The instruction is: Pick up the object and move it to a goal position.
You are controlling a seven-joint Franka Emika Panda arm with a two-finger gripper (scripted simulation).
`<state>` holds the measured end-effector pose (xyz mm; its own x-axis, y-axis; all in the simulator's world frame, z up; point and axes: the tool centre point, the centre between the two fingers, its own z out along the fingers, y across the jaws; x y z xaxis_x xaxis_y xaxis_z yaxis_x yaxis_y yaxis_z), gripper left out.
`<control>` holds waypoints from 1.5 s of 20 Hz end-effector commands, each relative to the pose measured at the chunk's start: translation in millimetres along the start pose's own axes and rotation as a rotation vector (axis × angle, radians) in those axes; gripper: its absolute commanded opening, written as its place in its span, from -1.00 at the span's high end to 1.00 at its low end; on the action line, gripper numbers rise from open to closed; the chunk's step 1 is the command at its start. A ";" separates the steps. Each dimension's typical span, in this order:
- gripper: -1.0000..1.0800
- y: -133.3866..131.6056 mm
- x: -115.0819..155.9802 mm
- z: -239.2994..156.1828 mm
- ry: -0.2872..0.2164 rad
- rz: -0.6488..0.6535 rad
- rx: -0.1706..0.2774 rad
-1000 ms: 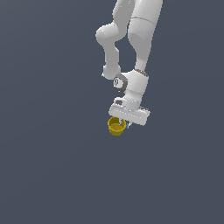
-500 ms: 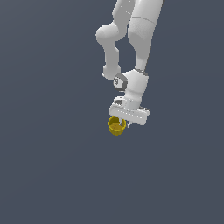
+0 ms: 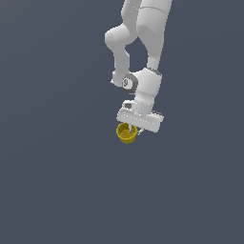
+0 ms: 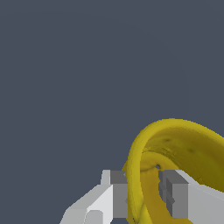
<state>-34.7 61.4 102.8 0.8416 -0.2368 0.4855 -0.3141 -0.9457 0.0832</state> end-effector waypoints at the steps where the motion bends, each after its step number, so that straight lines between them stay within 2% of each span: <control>1: 1.00 3.5 6.5 -11.1 0.001 0.002 0.002; 30: 1.00 46.6 72.3 -130.6 -0.007 0.005 0.005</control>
<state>-46.0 30.9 248.0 0.8436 -0.2430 0.4789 -0.3163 -0.9455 0.0773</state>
